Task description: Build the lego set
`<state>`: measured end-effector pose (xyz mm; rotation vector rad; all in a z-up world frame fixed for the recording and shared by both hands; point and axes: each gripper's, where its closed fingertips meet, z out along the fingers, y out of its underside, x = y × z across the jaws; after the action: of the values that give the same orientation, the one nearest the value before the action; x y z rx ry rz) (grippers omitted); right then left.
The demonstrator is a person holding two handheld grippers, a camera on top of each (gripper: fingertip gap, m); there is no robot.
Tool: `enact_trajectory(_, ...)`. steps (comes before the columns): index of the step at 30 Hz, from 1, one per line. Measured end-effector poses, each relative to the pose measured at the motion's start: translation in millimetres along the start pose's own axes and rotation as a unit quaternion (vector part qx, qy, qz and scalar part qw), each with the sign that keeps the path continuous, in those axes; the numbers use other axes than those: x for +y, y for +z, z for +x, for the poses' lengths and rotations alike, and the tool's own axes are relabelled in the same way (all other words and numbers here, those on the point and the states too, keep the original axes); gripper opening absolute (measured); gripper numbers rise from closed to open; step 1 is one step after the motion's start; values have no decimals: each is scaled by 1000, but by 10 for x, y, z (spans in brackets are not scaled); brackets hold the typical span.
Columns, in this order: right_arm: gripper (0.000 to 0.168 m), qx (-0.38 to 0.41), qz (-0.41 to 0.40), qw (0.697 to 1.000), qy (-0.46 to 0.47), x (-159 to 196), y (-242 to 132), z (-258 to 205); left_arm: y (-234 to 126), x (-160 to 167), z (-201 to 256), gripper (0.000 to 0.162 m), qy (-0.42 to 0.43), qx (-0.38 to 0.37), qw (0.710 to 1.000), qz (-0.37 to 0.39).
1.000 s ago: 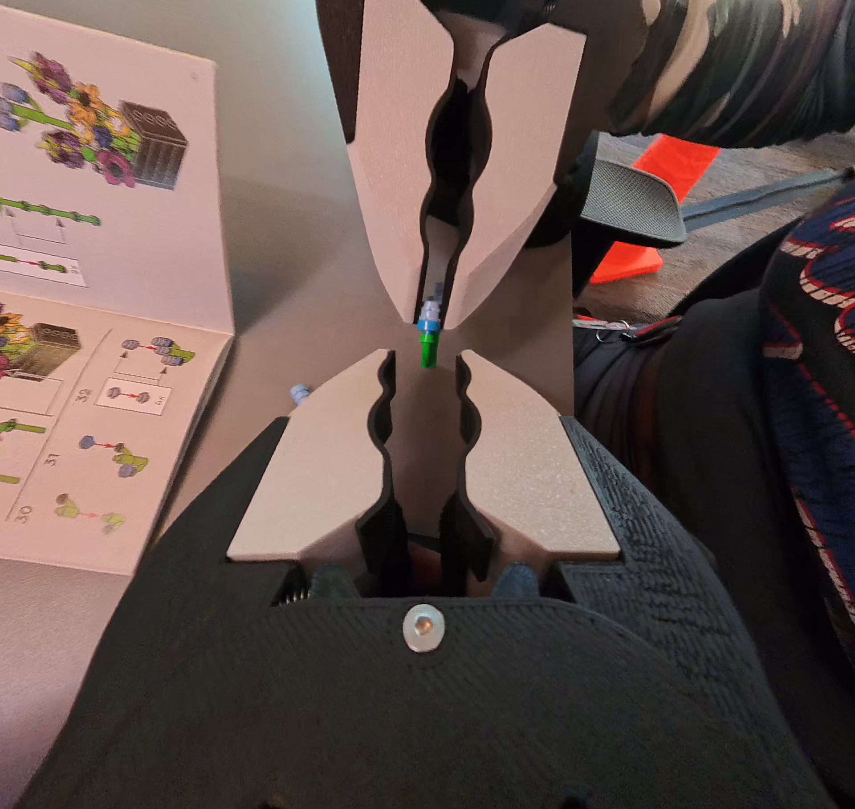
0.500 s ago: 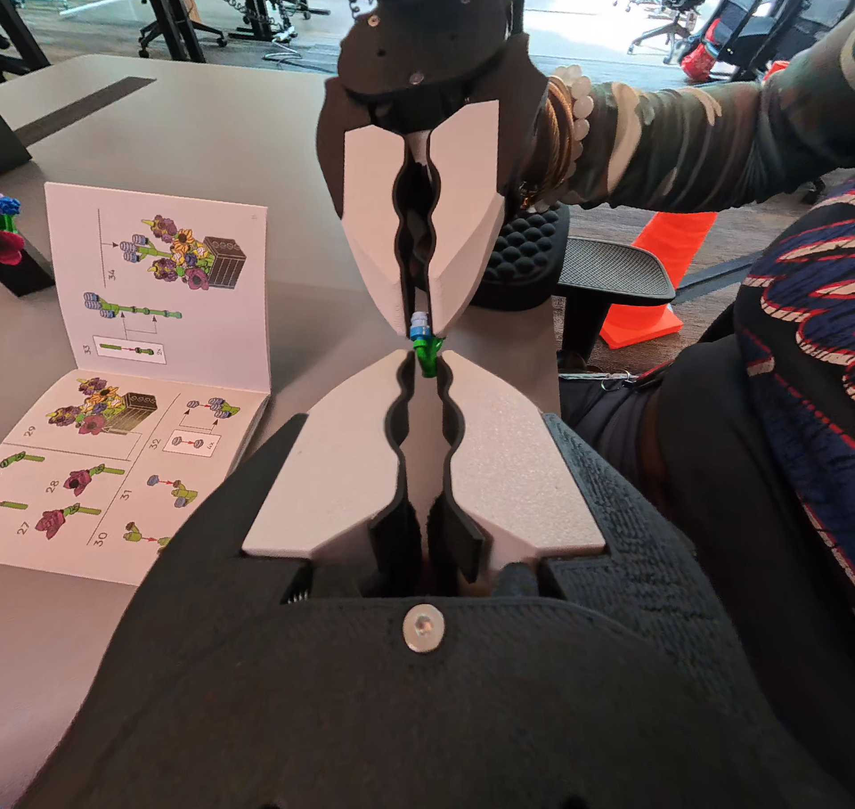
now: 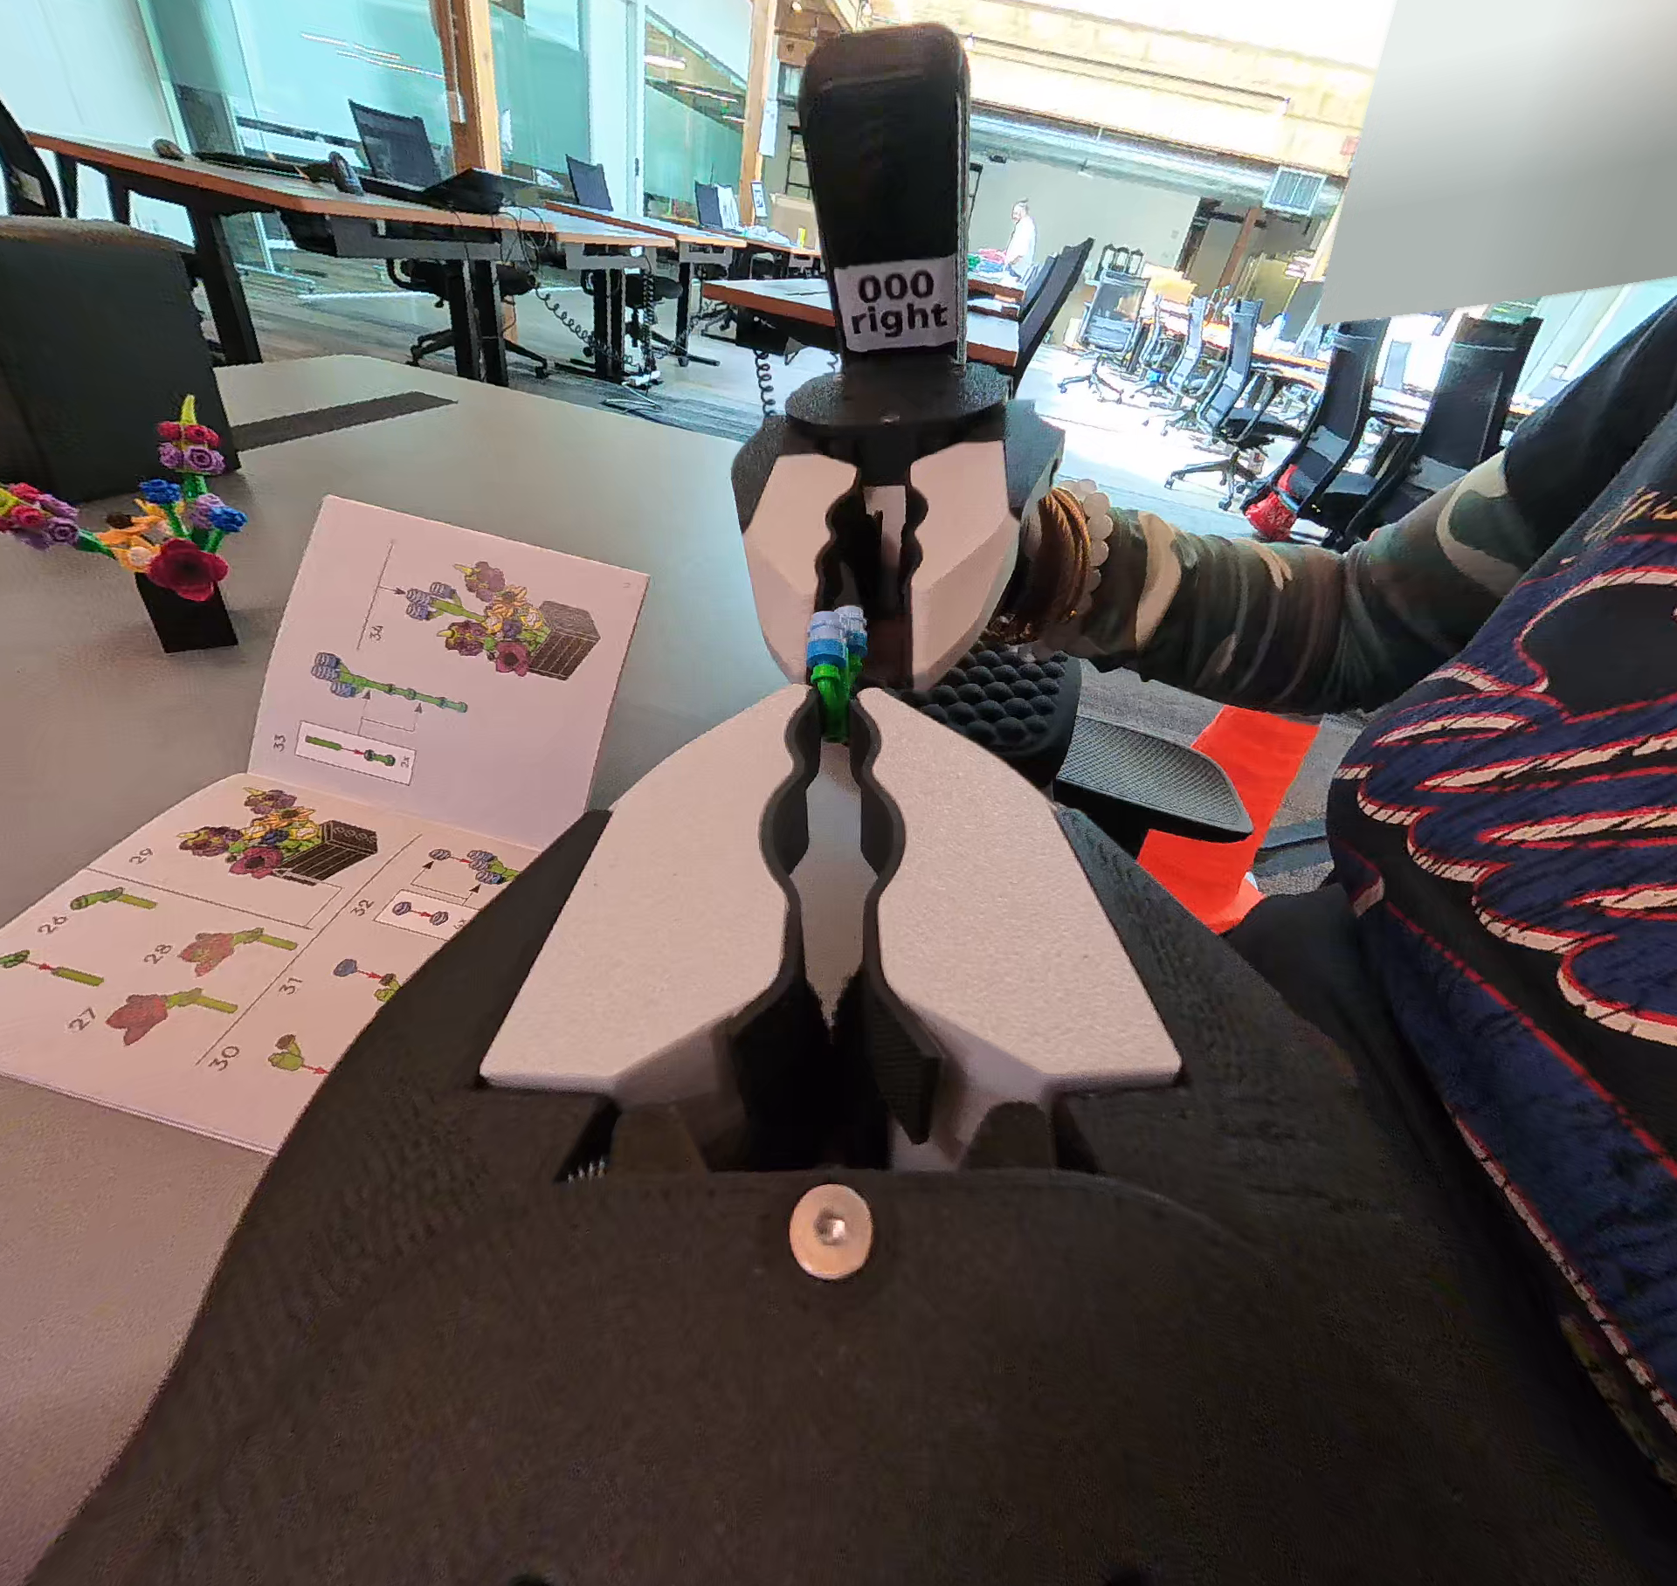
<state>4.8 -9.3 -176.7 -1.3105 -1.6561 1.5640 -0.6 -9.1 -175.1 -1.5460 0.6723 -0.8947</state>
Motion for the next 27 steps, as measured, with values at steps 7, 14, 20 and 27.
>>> enact_trajectory(7, 8, -1, 10, 1000, -1, -86, 30, 18, 30, 8, 13, 6, 7, -1, 1000, -6)
enact_trajectory(14, 8, -14, -26, 999, -33, -4, 34, -66, 71, 89, 103, 13, 15, 23, 999, -45)
enact_trajectory(20, 16, -13, -52, 996, -65, 54, 62, -101, -8, 114, 194, 6, 32, 15, 998, -57)
enact_trajectory(27, 15, 62, -259, 950, -161, 727, 49, 492, -294, 343, 58, 6, 10, -37, 991, -130)
